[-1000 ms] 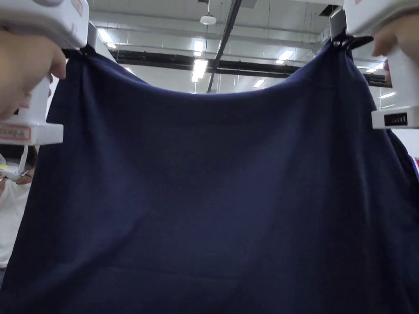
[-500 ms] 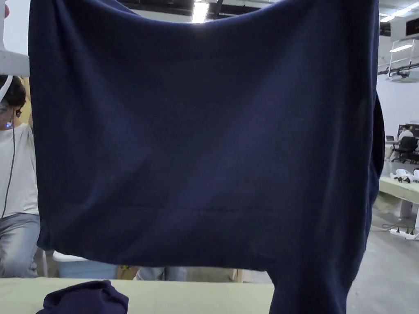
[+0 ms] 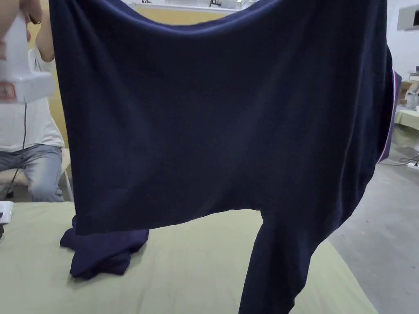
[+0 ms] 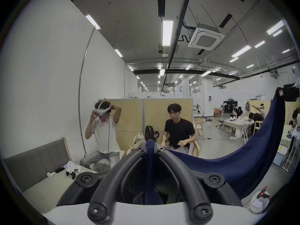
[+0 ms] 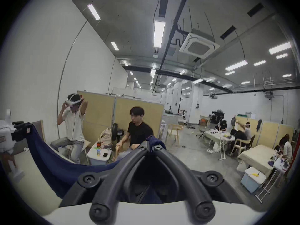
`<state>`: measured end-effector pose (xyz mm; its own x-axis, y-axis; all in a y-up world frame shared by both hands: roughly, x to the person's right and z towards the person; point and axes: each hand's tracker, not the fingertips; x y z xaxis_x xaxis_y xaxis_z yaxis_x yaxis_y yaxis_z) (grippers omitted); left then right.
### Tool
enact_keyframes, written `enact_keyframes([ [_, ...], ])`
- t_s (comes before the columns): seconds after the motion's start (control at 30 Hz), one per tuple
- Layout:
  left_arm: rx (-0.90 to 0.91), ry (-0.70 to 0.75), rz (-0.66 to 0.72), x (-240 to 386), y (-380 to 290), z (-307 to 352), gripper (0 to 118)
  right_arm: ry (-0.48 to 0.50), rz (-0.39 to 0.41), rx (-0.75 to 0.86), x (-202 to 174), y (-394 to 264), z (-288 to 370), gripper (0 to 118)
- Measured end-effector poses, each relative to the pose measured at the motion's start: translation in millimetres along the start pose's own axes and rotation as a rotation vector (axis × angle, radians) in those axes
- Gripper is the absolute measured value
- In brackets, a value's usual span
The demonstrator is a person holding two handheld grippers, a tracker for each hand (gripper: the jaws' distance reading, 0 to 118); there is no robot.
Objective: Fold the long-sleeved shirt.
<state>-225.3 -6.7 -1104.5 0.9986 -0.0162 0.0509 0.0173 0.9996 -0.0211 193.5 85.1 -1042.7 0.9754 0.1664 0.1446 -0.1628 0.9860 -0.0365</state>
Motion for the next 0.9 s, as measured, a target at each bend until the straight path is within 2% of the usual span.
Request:
enact_keyframes([
  [0.13,-0.090,-0.020,-0.022,8.5,-91.3,11.9,5,0.047,-0.019,-0.092,-9.8,-92.8,3.5,2],
  [0.27,-0.269,-0.080,-0.010,19.4,-204.3,34.3,5,0.104,-0.044,-0.230,-29.9,-217.5,26.7,2],
  [0.37,-0.359,-0.080,0.016,29.5,-289.3,75.5,5,0.139,-0.015,-0.352,-54.0,-317.8,67.8,2],
  [0.47,-0.491,-0.073,0.081,30.0,-363.7,118.5,5,0.170,-0.086,-0.493,-73.3,-416.0,116.5,2],
  [0.57,-0.588,-0.062,0.100,24.5,-422.6,171.1,5,0.146,-0.072,-0.604,-91.7,-494.0,175.3,2],
  [0.6,-0.625,-0.072,0.099,18.7,-439.3,188.0,5,0.152,-0.083,-0.633,-94.9,-513.7,196.1,2],
  [0.73,-0.677,-0.049,0.095,4.0,-486.9,264.6,5,0.164,-0.209,-0.750,-103.7,-572.7,271.8,2],
  [0.8,-0.722,-0.043,0.070,-1.0,-504.2,299.3,5,0.153,-0.221,-0.783,-106.8,-593.0,304.1,2],
  [0.9,-0.754,-0.043,0.028,-9.7,-523.1,345.3,5,0.130,-0.293,-0.843,-106.0,-611.7,348.5,2],
])
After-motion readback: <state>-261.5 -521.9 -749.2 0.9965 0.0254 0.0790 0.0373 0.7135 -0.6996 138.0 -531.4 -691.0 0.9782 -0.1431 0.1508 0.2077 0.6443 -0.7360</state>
